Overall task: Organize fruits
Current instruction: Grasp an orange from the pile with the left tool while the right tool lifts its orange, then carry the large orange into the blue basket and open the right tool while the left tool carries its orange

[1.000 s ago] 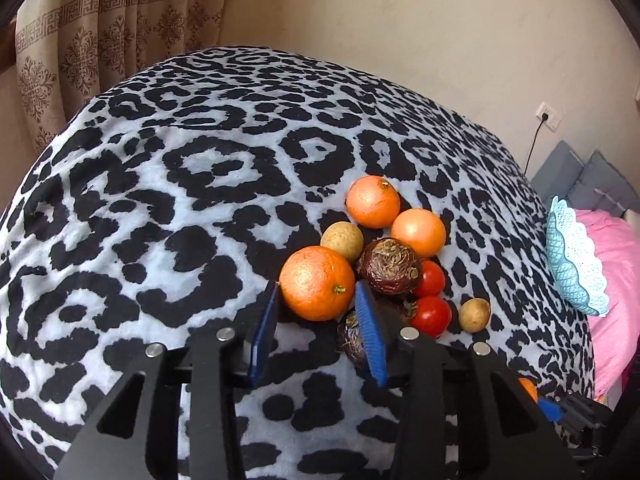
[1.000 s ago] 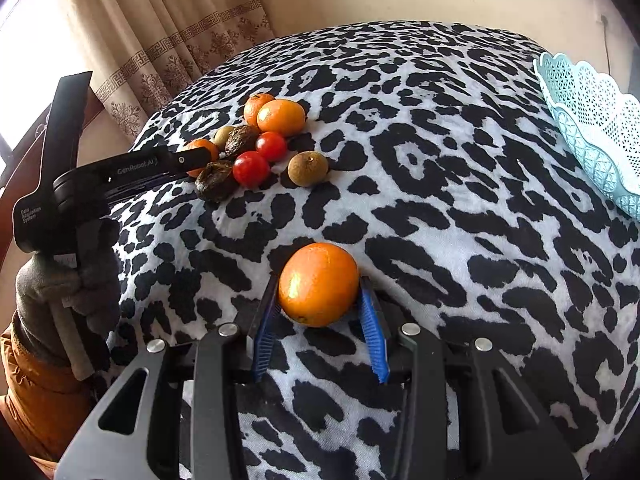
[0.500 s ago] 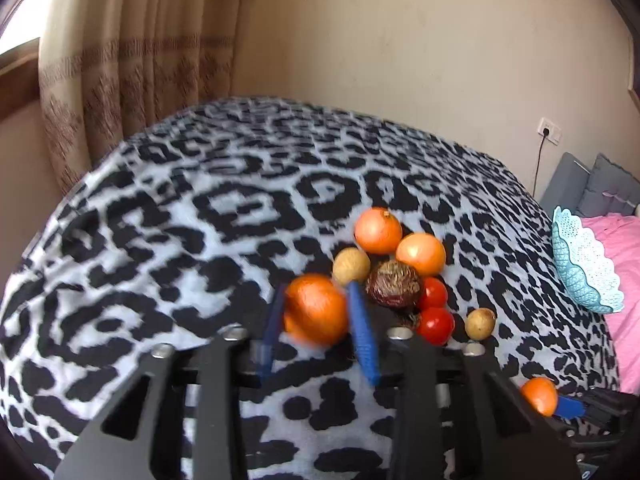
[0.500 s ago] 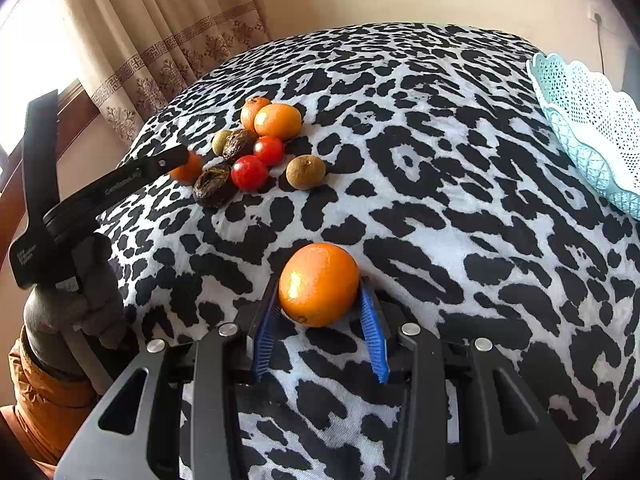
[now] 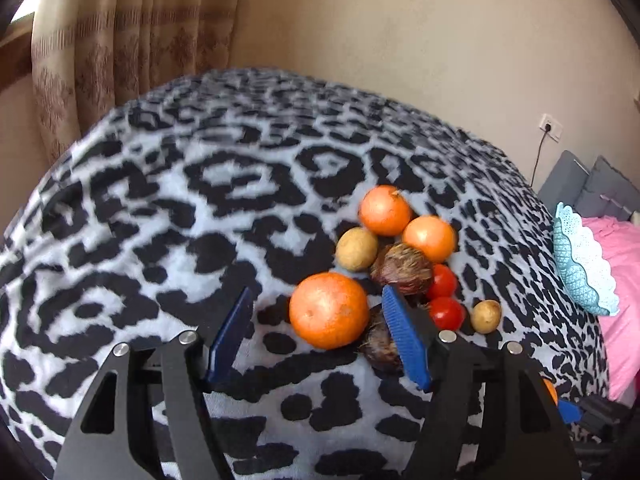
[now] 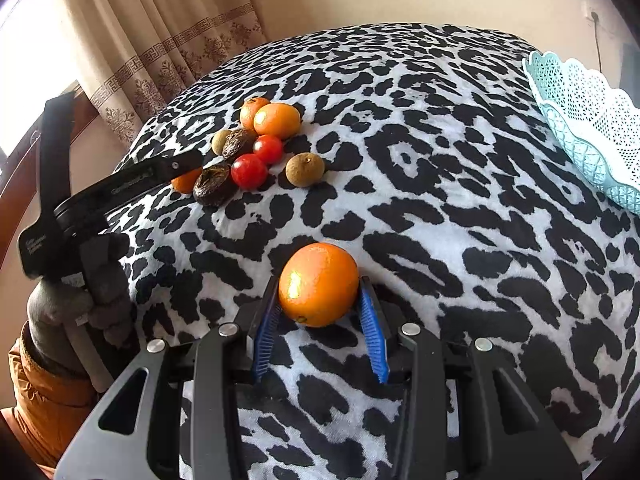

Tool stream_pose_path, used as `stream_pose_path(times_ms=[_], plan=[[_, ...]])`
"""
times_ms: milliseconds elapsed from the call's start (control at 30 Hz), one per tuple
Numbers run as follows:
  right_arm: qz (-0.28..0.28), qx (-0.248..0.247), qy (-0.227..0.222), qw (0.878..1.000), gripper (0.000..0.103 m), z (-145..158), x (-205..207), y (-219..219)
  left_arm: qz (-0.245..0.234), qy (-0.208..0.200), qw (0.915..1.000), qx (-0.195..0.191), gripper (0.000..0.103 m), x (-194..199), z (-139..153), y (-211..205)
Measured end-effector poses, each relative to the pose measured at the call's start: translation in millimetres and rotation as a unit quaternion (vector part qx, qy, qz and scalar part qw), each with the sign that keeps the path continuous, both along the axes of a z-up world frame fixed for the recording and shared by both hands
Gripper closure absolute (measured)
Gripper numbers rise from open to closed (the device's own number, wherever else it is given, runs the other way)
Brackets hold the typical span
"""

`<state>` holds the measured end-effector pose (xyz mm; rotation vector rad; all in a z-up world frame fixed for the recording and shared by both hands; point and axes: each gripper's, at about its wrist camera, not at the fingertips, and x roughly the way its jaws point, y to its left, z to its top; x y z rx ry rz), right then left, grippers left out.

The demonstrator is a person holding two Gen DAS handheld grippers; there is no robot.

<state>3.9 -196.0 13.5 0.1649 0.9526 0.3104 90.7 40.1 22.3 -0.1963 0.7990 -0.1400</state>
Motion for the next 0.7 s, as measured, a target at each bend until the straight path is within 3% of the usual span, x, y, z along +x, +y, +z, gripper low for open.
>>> stream_pose_path(times_ms=[67, 133, 167, 200, 500, 700], plan=[[0.000, 0.001, 0.000, 1.000, 0.063, -0.4, 0.0, 0.0, 0.002, 0.012, 0.9998, -0.019, 0.037, 4.8, -2.9, 5.2], [-0.001, 0.000, 0.000, 1.000, 0.063, -0.5, 0.1, 0.0, -0.001, 0.011, 0.9997, -0.021, 0.046, 4.2, -3.5, 5.8], [-0.002, 0.000, 0.000, 1.000, 0.063, -0.2, 0.1, -0.6, -0.008, 0.009, 0.9997, -0.022, 0.060, 3.3, -3.4, 4.6], [-0.003, 0.000, 0.000, 1.000, 0.063, 0.2, -0.1, -1.3, -0.018, 0.005, 0.9996, -0.021, 0.063, 1.2, -2.9, 1.4], [-0.033, -0.033, -0.018, 0.999, 0.063, 11.2, 1.3, -9.7, -0.022, -0.083, 0.9960, 0.026, 0.063, -25.2, 17.7, -12.6], [-0.059, -0.052, -0.040, 0.996, 0.063, 23.3, 4.2, -27.3, -0.019, -0.092, 0.9946, 0.044, 0.063, -29.0, 22.7, -16.8]])
